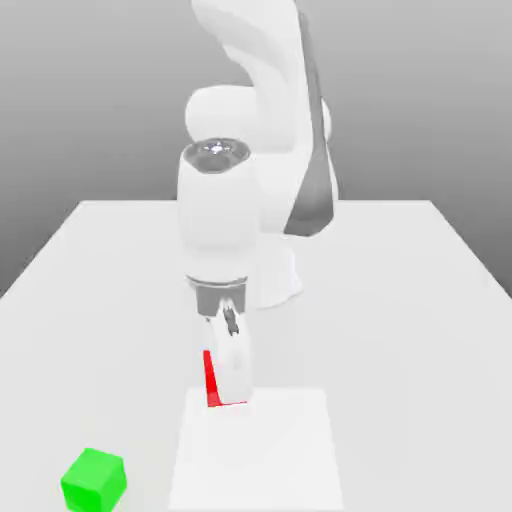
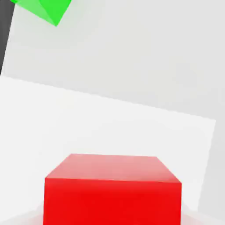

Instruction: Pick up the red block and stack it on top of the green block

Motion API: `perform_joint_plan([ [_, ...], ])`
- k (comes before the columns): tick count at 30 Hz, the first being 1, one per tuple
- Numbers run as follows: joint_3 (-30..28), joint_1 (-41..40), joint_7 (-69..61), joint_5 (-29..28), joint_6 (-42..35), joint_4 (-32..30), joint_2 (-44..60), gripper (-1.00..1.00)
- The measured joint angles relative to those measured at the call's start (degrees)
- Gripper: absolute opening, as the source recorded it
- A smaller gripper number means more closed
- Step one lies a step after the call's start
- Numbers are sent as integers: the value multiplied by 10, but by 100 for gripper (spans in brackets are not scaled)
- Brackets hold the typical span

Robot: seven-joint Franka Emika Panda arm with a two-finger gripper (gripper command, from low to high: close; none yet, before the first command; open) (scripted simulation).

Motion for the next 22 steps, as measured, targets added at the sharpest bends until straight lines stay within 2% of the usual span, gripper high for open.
perform_joint_plan([
  [3,-20,3,-44,17,-27,45,14,-100],
  [6,-35,-33,-80,18,-55,94,34,-100],
  [13,-70,-73,-132,-26,-117,210,95,-100],
  [18,-93,-71,-125,-59,-61,237,180,-100],
  [19,-95,-70,-122,-63,-49,238,194,100],
  [22,-95,-70,-122,-63,-49,238,194,100],
])
